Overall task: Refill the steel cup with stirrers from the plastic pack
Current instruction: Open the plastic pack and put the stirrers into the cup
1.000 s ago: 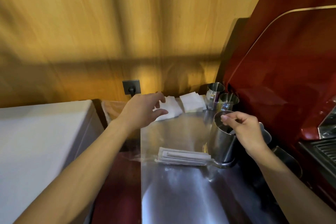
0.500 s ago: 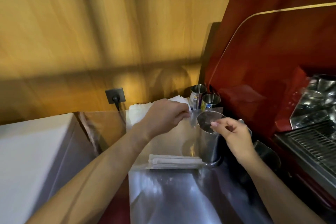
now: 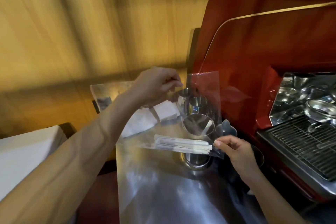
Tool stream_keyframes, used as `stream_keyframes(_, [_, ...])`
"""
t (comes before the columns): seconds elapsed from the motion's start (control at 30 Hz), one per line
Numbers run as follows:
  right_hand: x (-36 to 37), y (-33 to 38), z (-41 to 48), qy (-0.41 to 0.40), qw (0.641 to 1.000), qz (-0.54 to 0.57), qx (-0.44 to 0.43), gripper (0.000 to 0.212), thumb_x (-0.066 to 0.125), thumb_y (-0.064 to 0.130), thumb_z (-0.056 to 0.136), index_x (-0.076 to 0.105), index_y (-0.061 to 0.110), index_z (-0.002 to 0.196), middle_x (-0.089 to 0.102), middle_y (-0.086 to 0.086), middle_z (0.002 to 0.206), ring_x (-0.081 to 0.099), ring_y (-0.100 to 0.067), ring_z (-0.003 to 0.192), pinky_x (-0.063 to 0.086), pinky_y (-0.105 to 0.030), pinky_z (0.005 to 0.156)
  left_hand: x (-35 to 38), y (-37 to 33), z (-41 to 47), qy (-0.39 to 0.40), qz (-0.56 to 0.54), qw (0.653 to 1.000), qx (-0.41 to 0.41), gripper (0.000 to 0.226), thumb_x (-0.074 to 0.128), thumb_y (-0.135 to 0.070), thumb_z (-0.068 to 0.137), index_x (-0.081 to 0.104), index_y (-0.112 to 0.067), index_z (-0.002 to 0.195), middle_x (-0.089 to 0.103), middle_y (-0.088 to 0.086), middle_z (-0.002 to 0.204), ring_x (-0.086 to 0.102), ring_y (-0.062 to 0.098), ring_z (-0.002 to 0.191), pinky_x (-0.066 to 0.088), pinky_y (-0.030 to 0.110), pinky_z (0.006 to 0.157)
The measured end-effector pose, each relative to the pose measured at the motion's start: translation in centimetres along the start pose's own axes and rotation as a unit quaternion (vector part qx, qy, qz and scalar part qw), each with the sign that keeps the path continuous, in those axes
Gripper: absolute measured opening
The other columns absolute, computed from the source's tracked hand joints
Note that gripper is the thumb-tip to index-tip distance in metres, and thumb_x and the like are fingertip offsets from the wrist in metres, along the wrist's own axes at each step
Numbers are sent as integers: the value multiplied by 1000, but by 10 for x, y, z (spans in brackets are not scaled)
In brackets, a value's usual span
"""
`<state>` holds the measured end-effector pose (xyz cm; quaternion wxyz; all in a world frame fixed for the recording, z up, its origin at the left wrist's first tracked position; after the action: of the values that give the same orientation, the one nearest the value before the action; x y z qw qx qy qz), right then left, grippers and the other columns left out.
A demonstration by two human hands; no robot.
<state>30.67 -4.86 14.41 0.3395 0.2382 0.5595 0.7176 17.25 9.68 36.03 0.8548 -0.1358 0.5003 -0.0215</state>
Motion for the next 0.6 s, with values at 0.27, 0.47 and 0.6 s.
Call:
stream_keyframes(0.27, [-30,19,-4,-50,998,15,-32,20,65,-2,79,68,15,69,70,5,62,60,-3,61,47,-11,61,-25,-20,35,-50,-85,995,17,14,64,-17,85,66,-7,76,60,-8,61,58,20,60,53,53,67])
stream_keyframes(0.47, [-63,43,-7,-115,991,29,-60,17,62,2,82,65,15,71,68,10,62,58,-3,63,47,-10,62,-35,-51,59,-55,-76,994,63,11,65,-17,85,64,-13,74,60,-9,62,58,11,57,54,47,66])
stream_keyframes(0.6, [-85,60,-11,-150,985,28,-78,18,62,4,82,65,18,72,68,13,64,57,-1,64,46,-9,63,-35,-64,73,-55,-105,990,80,12,62,-14,86,65,-7,77,61,-5,64,59,10,57,52,33,61])
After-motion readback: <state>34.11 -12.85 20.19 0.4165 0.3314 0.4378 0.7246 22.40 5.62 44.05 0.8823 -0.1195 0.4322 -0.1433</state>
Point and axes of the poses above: each hand's wrist, its own z-axis towards the middle knuckle, its own x-axis out of the palm, y = z × x, the point moved 9 cm from there along z, towards the middle knuckle
